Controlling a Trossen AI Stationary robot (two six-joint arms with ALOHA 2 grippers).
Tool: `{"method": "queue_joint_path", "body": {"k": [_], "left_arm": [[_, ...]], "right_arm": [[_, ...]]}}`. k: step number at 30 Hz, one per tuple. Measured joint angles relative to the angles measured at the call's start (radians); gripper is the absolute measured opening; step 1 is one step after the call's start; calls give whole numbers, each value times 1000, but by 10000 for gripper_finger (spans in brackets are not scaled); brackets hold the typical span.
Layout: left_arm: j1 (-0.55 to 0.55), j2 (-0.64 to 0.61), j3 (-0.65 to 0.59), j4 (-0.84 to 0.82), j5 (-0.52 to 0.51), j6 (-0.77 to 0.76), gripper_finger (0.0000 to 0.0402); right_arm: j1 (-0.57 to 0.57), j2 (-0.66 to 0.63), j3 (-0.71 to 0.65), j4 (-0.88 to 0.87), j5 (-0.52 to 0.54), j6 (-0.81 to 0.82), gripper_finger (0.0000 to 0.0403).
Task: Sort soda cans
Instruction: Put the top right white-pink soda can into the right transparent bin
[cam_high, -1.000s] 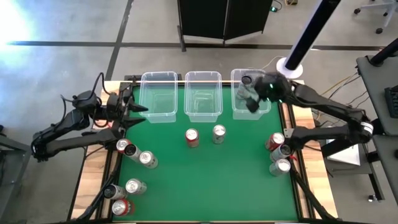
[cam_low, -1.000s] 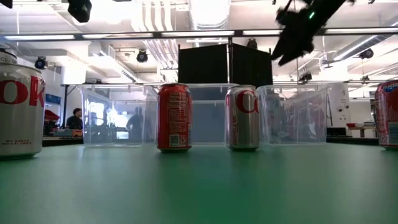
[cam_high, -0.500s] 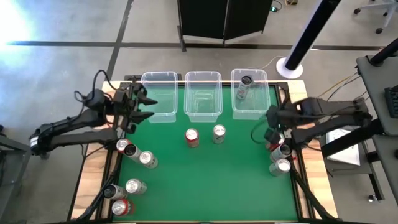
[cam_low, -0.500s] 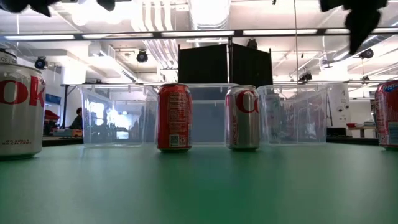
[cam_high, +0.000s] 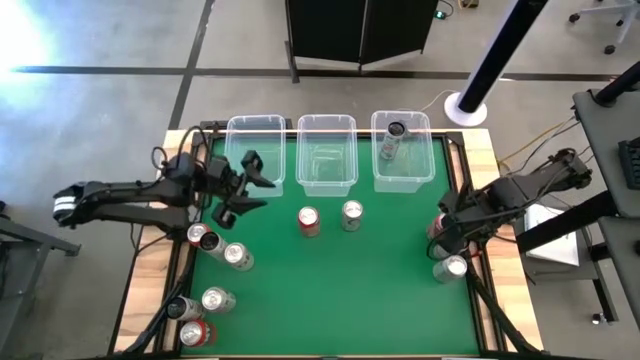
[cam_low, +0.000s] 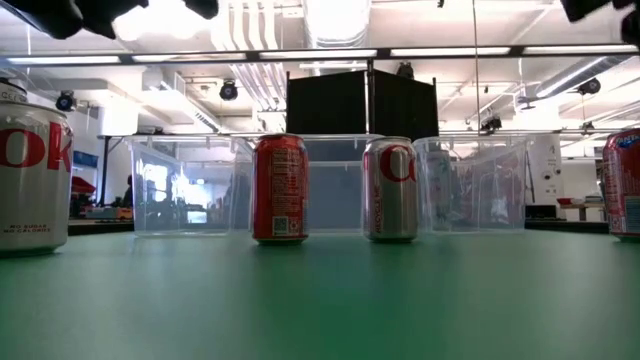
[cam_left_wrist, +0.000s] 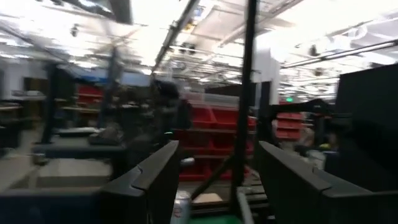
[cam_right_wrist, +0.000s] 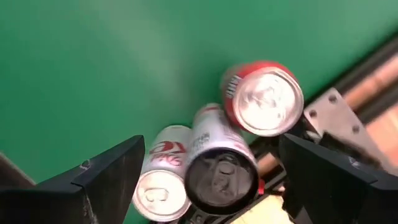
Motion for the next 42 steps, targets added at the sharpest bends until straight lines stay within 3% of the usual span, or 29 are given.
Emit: {"method": "queue_joint_path", "body": {"k": [6, 20, 25, 29, 35, 42], "left_arm": [[-62, 60, 20, 74, 0, 10, 211], [-67, 119, 25, 71, 55, 10, 222], [-67, 151, 24, 70, 55, 13, 222], [-67, 177, 24, 70, 54, 13, 222], [-67, 186, 23, 69, 54, 12, 222], [-67, 184, 23, 63, 53, 10, 222]], "right_arm": [[0, -22, -94, 2, -65, 129, 364], [6, 3, -164, 47, -207, 184, 364], [6, 9, -196, 93, -200, 188, 361], [6, 19, -196, 121, -195, 191, 331], [6, 52, -192, 125, -214, 190, 252], [6, 105, -104, 130, -187, 137, 248]]}}
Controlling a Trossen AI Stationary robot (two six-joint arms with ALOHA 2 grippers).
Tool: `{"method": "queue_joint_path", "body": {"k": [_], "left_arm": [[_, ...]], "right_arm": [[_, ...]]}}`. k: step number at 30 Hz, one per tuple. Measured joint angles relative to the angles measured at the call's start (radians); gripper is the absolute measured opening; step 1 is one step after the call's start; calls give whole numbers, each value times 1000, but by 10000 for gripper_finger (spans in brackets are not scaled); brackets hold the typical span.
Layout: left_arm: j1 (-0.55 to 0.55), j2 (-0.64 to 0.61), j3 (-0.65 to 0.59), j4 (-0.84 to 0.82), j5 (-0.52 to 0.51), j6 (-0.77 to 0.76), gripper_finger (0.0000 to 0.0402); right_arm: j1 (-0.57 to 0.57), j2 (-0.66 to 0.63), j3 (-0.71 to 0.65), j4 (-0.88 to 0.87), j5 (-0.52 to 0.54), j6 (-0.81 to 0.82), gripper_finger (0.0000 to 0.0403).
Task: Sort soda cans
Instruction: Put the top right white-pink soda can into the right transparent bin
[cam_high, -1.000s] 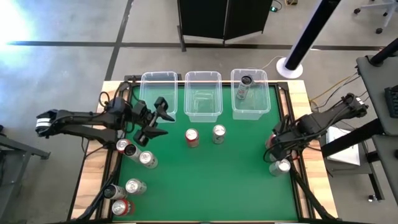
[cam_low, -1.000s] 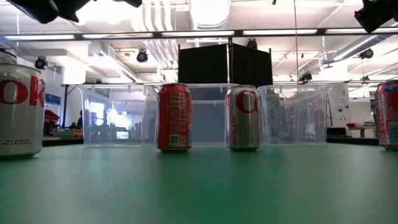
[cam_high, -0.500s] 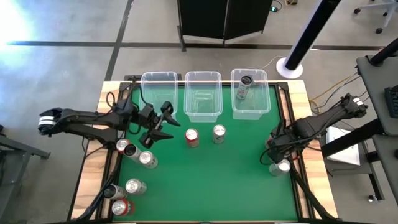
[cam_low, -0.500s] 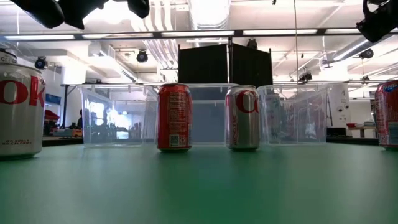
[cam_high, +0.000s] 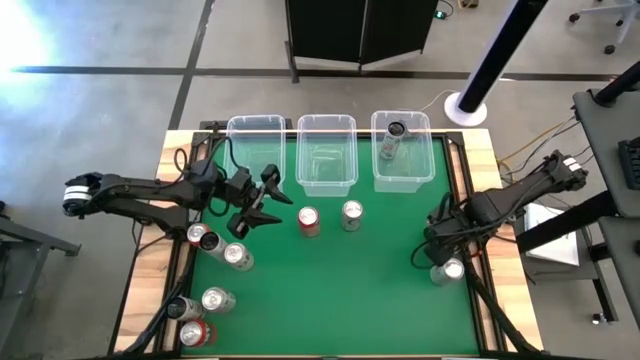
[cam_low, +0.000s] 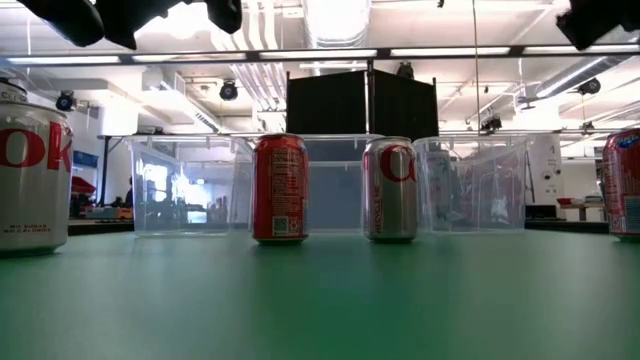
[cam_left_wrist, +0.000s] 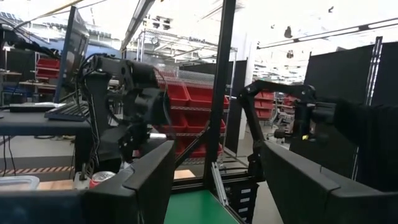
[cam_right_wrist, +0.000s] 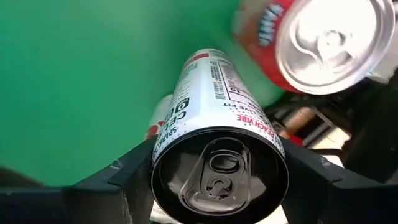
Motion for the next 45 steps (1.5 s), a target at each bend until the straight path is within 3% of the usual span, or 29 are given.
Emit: {"method": "queue_joint_path", "body": {"k": [6, 11, 17, 21, 30, 33, 37, 45], "left_arm": [[2, -10, 0, -30, -11, -5, 222], [3, -21, 0, -67, -37, -2, 222], [0, 6, 0, -87, -46, 3, 222], [-23, 29, 0, -77, -71, 7, 222], [-45, 51, -13, -74, -232, 33, 222], [-45, 58, -21, -112, -345, 48, 222], [-44, 97, -22, -172, -475, 53, 222], [-45, 164, -22, -173, -507, 22, 222]], "right_arm": [[-2, 109, 146, 36, 57, -105, 255], [-34, 221, 349, 38, 182, -334, 253], [-175, 304, 617, -68, 358, -595, 254], [-342, 311, 725, -75, 427, -767, 254], [-786, 309, 794, -121, 365, -1055, 254], [-899, 348, 764, -109, 268, -1103, 251], [-967, 426, 731, -123, 198, -1160, 253], [-1040, 605, 728, -118, 139, -1205, 252]]}}
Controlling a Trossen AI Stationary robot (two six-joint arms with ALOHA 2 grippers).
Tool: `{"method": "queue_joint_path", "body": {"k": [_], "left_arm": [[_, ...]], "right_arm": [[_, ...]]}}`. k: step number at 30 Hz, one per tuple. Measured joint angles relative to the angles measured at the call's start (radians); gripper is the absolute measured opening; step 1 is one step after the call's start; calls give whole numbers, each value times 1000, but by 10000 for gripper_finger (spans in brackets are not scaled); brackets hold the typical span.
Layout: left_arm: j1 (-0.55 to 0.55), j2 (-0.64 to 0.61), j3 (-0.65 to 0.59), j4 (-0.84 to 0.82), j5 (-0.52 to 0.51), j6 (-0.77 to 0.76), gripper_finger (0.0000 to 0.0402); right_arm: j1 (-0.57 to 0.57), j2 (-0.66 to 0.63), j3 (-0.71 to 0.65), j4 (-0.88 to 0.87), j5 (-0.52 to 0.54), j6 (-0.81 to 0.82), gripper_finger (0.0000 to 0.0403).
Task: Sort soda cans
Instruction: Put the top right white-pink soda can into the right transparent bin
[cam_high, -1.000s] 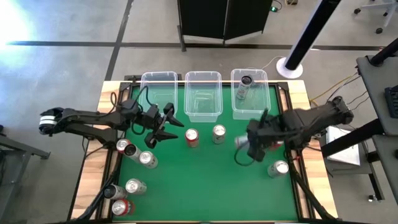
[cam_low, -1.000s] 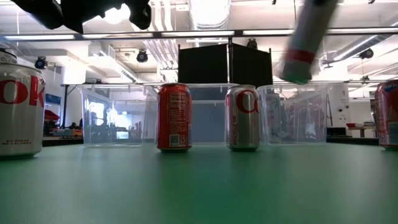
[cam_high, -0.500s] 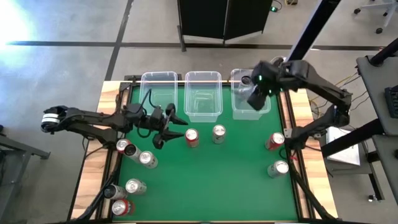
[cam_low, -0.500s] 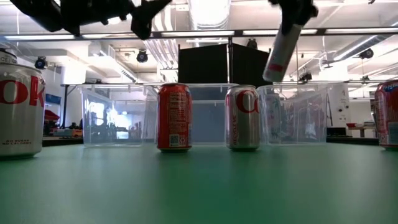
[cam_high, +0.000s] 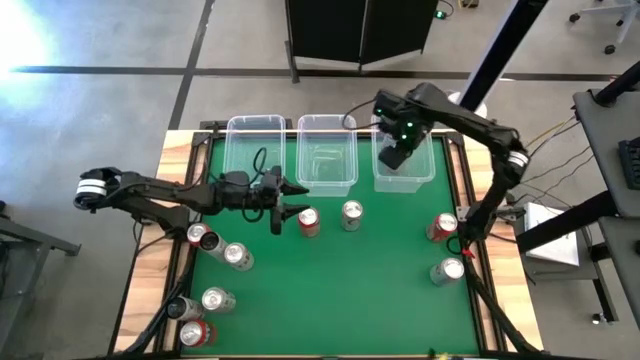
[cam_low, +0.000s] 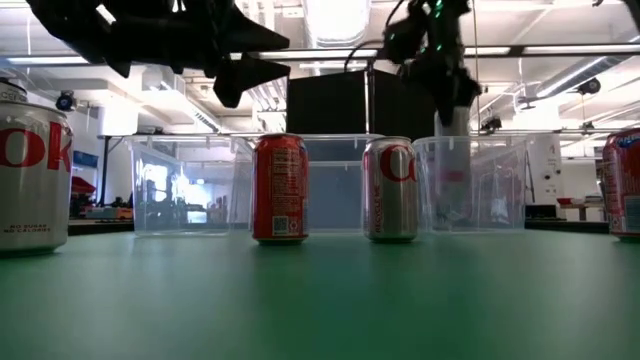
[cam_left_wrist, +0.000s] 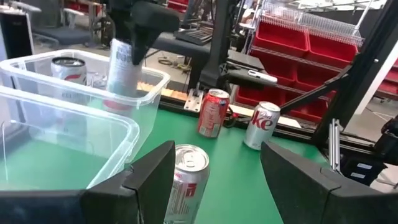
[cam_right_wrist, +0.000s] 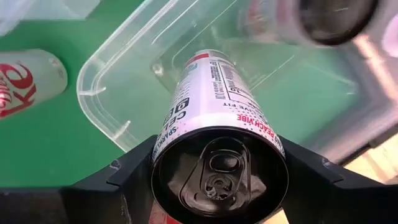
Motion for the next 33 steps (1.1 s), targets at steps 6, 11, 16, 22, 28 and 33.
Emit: {"method": "queue_joint_path", "body": {"k": [6, 11, 16, 22, 28, 33], "left_arm": [[-37, -42, 0, 11, 0, 19, 222], [-76, -111, 0, -16, 0, 46, 221], [-97, -161, -2, -123, 0, 46, 215], [-127, -156, -14, -106, -2, 46, 211], [-136, -158, -14, -93, -11, 46, 210], [-150, -157, -16, -95, -10, 46, 210]], "right_arm": [[-18, 90, -2, 52, -8, 0, 254], [-29, 121, -3, 63, -12, 28, 253], [-53, 136, -3, 92, -33, 42, 257], [-72, 142, -17, 114, -36, 44, 258], [-73, 143, -58, 154, -61, 43, 260], [-73, 140, -63, 157, -59, 40, 286]]}}
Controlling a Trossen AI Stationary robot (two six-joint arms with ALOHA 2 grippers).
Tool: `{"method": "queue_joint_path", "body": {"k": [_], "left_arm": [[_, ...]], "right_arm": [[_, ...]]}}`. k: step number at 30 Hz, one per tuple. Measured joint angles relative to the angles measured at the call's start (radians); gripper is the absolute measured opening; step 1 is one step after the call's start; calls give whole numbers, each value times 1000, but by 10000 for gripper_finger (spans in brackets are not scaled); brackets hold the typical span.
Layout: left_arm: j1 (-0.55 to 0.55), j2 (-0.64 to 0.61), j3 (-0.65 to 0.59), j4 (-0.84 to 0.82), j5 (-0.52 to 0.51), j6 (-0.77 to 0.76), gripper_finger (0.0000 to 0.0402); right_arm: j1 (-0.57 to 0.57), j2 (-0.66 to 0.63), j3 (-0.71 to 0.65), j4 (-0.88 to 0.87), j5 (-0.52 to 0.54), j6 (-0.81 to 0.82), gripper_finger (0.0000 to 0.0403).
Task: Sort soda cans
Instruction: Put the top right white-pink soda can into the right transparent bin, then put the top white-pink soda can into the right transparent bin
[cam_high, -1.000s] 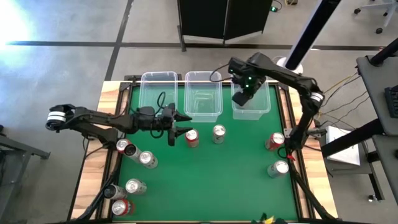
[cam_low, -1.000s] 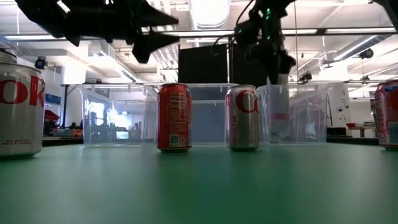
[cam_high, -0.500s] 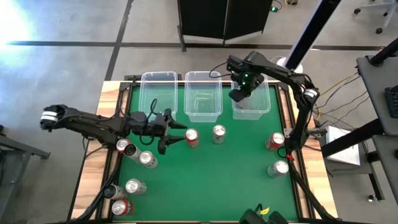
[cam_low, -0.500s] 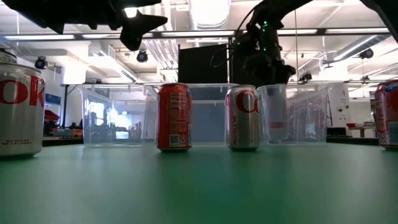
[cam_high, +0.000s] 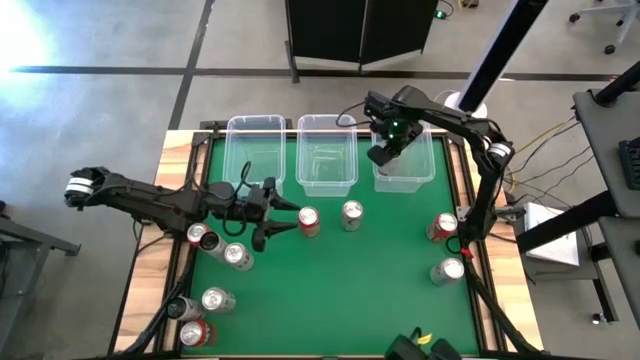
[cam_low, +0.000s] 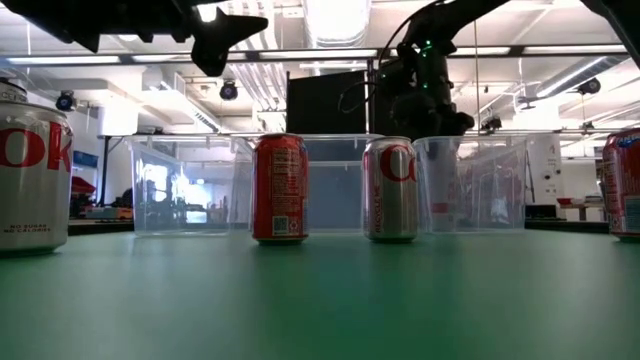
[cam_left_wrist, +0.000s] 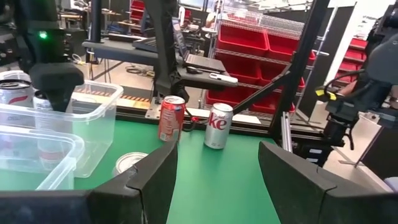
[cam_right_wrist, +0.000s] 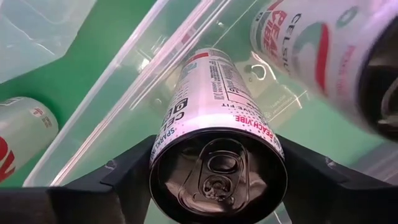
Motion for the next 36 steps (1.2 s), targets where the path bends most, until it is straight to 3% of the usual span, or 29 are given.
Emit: {"method": "queue_joint_path", "body": {"k": [7, 10, 13, 18, 22, 27, 32, 36], "left_arm": [[-4, -18, 12, -28, 23, 18, 210], [-3, -57, 48, -123, 39, 45, 210], [-3, -108, 129, -349, 40, 68, 210], [-3, -141, 368, -967, -32, -4, 210], [-4, -114, 545, -1380, -90, -156, 210], [-22, -97, 624, -1676, -90, -342, 210], [-51, -101, 610, -1798, -69, -416, 210], [-81, -96, 604, -1799, -11, -456, 210]], "right_arm": [[0, -34, -3, -4, 43, -35, 348], [0, -74, -3, -3, 60, -40, 358], [0, -133, -3, -3, 60, -32, 360], [46, -257, -3, 21, 65, 2, 361], [157, -363, -52, 163, 87, 31, 361], [351, -476, -181, 419, 86, 59, 361], [524, -530, -297, 639, 95, 71, 361], [613, -523, -352, 735, 180, 73, 361]]}}
